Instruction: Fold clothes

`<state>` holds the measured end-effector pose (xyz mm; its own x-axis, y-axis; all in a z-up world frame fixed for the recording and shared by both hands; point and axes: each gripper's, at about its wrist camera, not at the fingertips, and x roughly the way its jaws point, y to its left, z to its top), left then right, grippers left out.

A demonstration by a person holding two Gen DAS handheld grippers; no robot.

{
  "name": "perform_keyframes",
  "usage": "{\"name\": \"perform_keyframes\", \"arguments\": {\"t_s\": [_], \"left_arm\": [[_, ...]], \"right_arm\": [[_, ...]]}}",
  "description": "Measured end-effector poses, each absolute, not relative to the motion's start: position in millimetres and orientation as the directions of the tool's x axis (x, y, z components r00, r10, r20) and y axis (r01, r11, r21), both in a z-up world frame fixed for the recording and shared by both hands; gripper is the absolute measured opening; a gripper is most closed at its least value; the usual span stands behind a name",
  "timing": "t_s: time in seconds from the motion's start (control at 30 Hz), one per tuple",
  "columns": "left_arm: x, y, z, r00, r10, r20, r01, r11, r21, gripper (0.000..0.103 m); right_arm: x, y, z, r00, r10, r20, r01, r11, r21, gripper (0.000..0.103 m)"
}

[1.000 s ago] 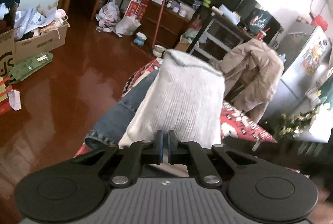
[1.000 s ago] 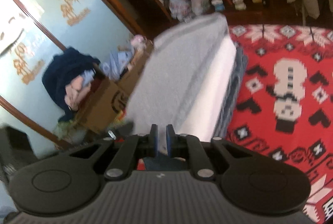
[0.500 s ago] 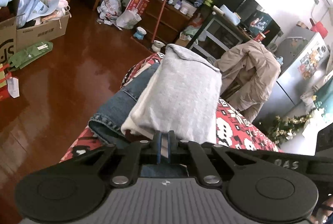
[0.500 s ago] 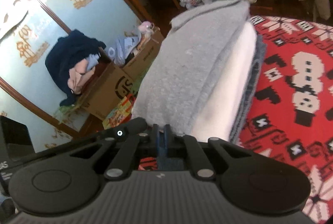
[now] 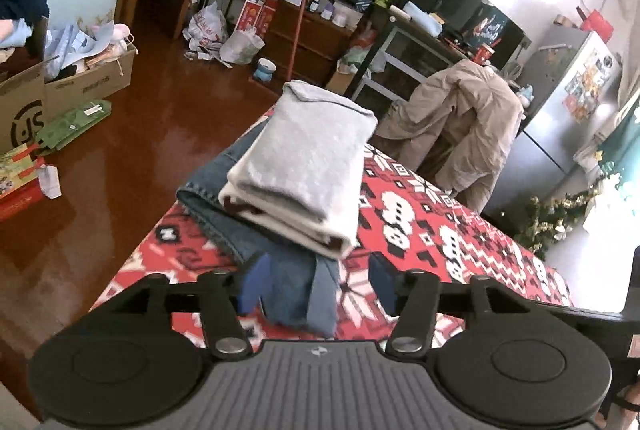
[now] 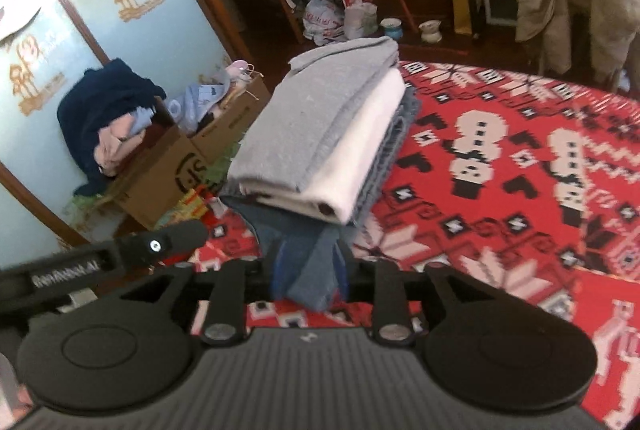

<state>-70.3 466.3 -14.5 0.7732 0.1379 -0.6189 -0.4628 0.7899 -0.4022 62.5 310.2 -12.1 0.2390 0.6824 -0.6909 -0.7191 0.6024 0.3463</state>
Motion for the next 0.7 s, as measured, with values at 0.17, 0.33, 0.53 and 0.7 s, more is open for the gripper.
{"name": "perform_keyframes", "arguments": {"t_s": [0.17, 0.33, 0.53, 0.7], "left_arm": [[-90.4, 444.7, -8.2, 0.747, 0.157, -0.646, -0.482, 0.796, -0.364, 0.079], [-104.3, 423.8, -5.5, 0.709, 0.177, -0.683, -0.500, 0.809, -0.309, 0.081], [-122.7, 402.6, -0.7, 0.689, 0.211, -0.693, -0.504, 0.826, -0.250, 0.086], [-134.5, 391.5, 7.6, 0.689, 0.228, -0.688, -0.512, 0.826, -0.238, 0.089]], "right_arm": [[30.4, 277.1, 1.5, 0.305, 0.658, -0.688, -0.703, 0.643, 0.303, 0.084], [8.4, 250.1, 7.1, 0.355, 0.627, -0.694, -0.693, 0.674, 0.255, 0.095], [-9.7, 227.4, 11.3, 0.400, 0.584, -0.706, -0.681, 0.705, 0.198, 0.102], [-25.5, 215.7, 16.4, 0.417, 0.571, -0.707, -0.681, 0.711, 0.173, 0.102]]}}
